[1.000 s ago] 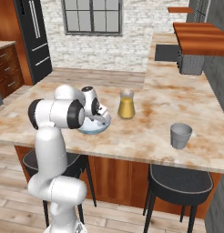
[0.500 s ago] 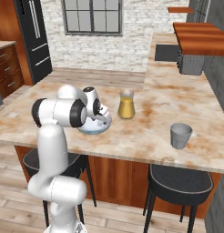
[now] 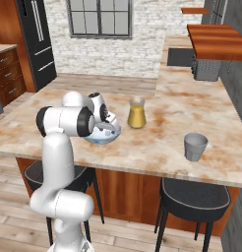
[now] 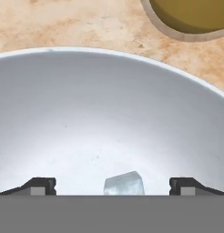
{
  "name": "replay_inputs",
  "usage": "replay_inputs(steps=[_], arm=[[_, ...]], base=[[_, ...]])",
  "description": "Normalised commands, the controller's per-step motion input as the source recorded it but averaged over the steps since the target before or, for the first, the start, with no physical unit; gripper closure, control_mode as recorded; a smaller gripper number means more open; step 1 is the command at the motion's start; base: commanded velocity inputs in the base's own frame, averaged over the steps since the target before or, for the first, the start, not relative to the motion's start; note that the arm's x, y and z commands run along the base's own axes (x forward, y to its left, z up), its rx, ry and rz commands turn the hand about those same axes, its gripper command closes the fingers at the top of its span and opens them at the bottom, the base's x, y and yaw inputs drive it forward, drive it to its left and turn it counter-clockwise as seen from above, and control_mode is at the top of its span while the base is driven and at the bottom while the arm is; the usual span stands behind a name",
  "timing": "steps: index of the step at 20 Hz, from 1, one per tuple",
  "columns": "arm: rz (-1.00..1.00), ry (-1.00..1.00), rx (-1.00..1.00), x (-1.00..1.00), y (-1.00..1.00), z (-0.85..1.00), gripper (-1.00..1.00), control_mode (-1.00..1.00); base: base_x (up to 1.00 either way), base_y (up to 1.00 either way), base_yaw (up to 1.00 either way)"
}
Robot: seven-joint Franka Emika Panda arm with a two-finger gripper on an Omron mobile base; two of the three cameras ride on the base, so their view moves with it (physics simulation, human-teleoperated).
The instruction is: There are two ice cubes in the ice bowl. Place both ice cubes in the glass cup.
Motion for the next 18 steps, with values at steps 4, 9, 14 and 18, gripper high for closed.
replay_inputs(steps=[4, 9, 14, 18], arm=[[0.0, 0.02, -0.01, -0.4, -0.14, -0.14, -1.0, -1.0], [0.0, 0.0, 0.0, -0.01, -0.01, 0.0, -1.0, -1.0], [0.0, -0.06, -0.04, 0.14, 0.0, -0.13, -1.0, -1.0], [0.0, -0.02, -0.06, 0.05, 0.03, -0.27, -1.0, -1.0]], base=[[0.0, 0.0, 0.0], [0.0, 0.0, 0.0], [0.0, 0.0, 0.0], [0.0, 0.0, 0.0]])
